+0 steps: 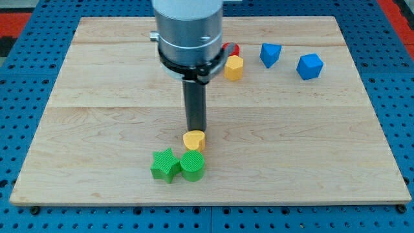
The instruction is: Move the green star and green circle below the yellow heart
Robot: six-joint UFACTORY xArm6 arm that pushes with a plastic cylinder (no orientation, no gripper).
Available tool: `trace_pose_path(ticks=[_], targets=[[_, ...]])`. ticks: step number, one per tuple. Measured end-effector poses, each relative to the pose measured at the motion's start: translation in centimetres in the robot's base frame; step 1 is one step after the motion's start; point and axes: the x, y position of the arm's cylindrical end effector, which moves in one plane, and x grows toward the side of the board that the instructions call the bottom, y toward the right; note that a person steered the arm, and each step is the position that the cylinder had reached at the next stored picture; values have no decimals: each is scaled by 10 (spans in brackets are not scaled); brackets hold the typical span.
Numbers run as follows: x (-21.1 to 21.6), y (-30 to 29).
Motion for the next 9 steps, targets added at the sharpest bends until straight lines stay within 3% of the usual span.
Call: trace_pose_path(ticks=[1, 3, 4, 6, 9], targets=[[0, -6], [-11, -99], [7, -108], [74, -100], [69, -35]])
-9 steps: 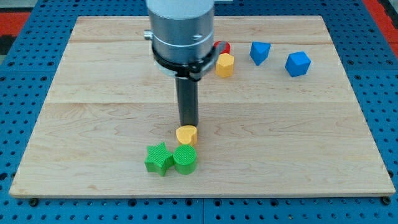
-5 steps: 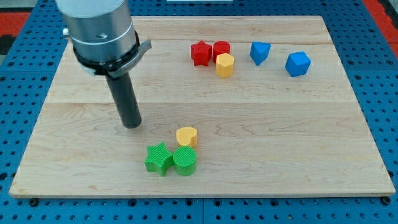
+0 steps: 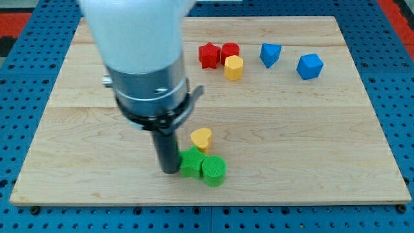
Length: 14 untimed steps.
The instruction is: Move the green star and green circle below the yellow heart
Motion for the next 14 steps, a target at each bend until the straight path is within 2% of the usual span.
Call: trace_pose_path(ticks=[1, 2, 3, 5, 6, 7, 8, 10, 14], targets=[[1, 18], [10, -9], [40, 15], [26, 109], [47, 112], [45, 161], [16, 182], [15, 149], [-7, 172]])
